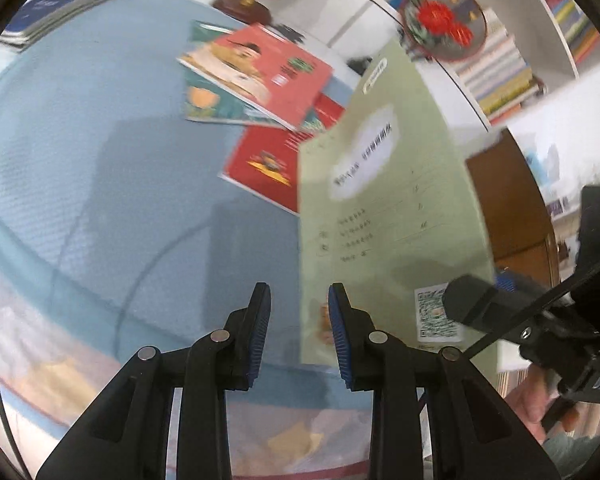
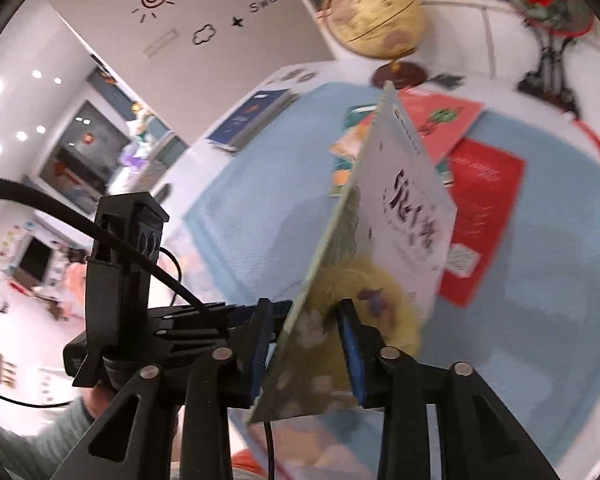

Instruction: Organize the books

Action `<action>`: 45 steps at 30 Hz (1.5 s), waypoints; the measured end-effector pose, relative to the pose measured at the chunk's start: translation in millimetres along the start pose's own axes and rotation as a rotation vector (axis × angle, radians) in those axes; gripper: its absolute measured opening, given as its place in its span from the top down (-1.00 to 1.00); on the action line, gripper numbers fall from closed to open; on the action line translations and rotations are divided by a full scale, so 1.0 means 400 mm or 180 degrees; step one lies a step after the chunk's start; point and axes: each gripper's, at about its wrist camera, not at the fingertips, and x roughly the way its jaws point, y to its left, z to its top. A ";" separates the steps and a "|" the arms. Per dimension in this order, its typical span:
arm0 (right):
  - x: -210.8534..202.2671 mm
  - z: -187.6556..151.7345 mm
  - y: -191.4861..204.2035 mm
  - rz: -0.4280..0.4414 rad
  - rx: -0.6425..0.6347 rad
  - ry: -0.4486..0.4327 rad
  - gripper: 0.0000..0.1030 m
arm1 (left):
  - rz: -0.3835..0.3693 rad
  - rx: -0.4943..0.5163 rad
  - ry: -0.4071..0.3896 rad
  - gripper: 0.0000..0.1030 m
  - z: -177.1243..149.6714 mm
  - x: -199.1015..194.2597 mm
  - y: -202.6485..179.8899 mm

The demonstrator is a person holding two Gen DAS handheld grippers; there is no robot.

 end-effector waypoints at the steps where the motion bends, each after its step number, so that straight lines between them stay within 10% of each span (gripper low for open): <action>1: 0.008 -0.002 0.005 0.0037 -0.0012 0.0024 0.31 | 0.0081 -0.0050 -0.0054 0.47 -0.004 -0.018 0.022; 10: 0.064 -0.052 -0.003 0.0364 0.0201 0.0287 0.17 | 0.0518 -0.0603 -0.0129 0.47 -0.046 -0.052 0.199; 18: 0.090 -0.094 -0.001 0.0501 0.0180 0.0519 0.00 | 0.0328 -0.0761 -0.0072 0.48 -0.071 -0.030 0.215; 32: 0.176 -0.095 -0.172 -0.0459 0.0288 0.0438 0.07 | 0.0400 -0.0954 -0.0028 0.51 -0.123 -0.016 0.235; 45: 0.225 -0.165 -0.137 -0.0321 0.0172 0.0529 0.24 | 0.0366 -0.0793 0.0036 0.45 -0.137 0.007 0.190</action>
